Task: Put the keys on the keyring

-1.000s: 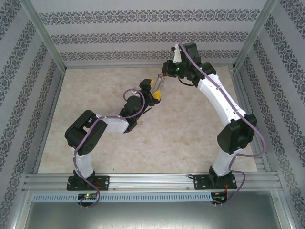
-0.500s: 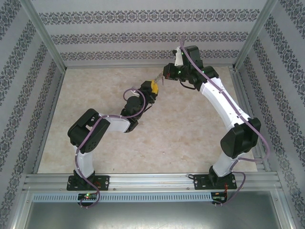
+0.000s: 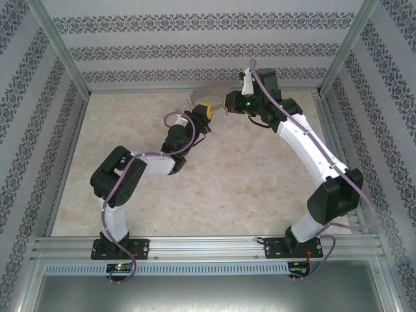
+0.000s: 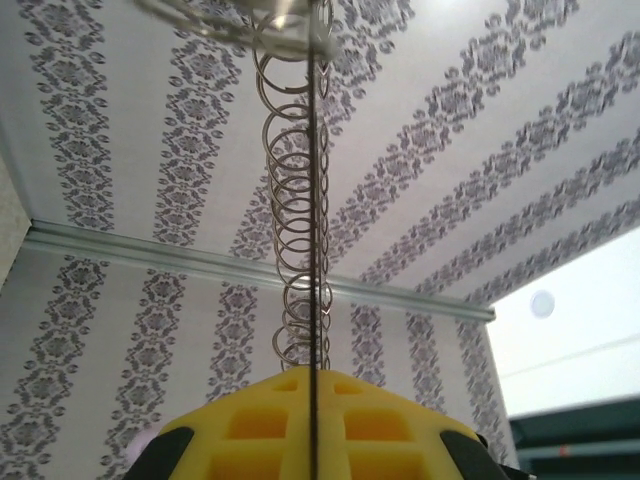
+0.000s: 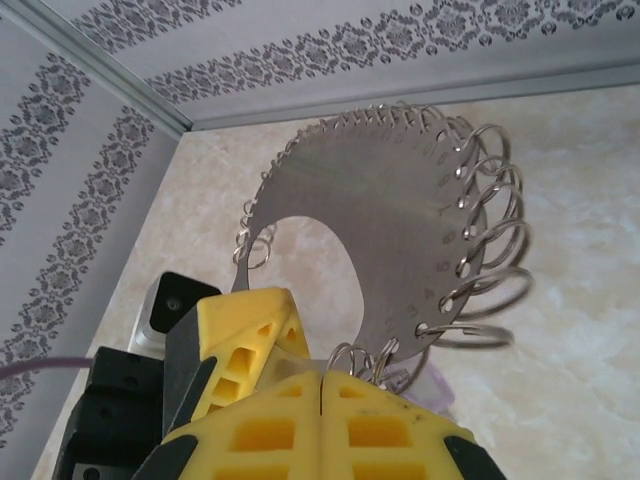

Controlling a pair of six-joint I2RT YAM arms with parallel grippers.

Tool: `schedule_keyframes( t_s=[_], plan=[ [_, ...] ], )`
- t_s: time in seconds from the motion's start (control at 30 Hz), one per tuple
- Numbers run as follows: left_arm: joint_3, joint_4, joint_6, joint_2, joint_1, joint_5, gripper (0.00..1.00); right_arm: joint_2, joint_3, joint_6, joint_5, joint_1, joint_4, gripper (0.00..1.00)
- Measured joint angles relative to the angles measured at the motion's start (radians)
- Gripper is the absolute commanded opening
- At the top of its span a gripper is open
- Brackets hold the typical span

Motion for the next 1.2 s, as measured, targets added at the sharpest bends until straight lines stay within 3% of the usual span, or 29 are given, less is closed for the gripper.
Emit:
schedule_keyframes(
  t_s=[0.03,0.13,0.23,0.5,0.67,0.97,1.2],
  plan=[
    [0.015,-0.003,0.029,0.000,0.011,0.025,0.00,-0.009,-0.011,0.004,0.000,0.000,0.016,0.03],
    [0.075,-0.013,0.114,0.003,0.042,0.098,0.00,-0.050,-0.049,0.023,-0.012,-0.002,0.053,0.31],
    [0.157,-0.020,0.198,0.013,0.081,0.177,0.00,-0.116,-0.102,0.027,-0.032,0.001,0.061,0.40],
    [0.391,-0.159,0.499,0.021,0.165,0.459,0.00,-0.371,-0.309,0.067,-0.040,-0.130,0.127,0.45],
    [0.472,-0.462,0.853,-0.039,0.168,0.595,0.00,-0.435,-0.392,0.088,-0.034,-0.207,0.167,0.46],
    [0.490,-0.966,1.567,-0.235,0.127,0.616,0.00,-0.432,-0.537,0.106,-0.065,-0.218,0.280,0.50],
    [0.497,-1.148,1.868,-0.323,0.080,0.583,0.00,-0.406,-0.597,0.166,-0.167,-0.217,0.436,0.59]
  ],
)
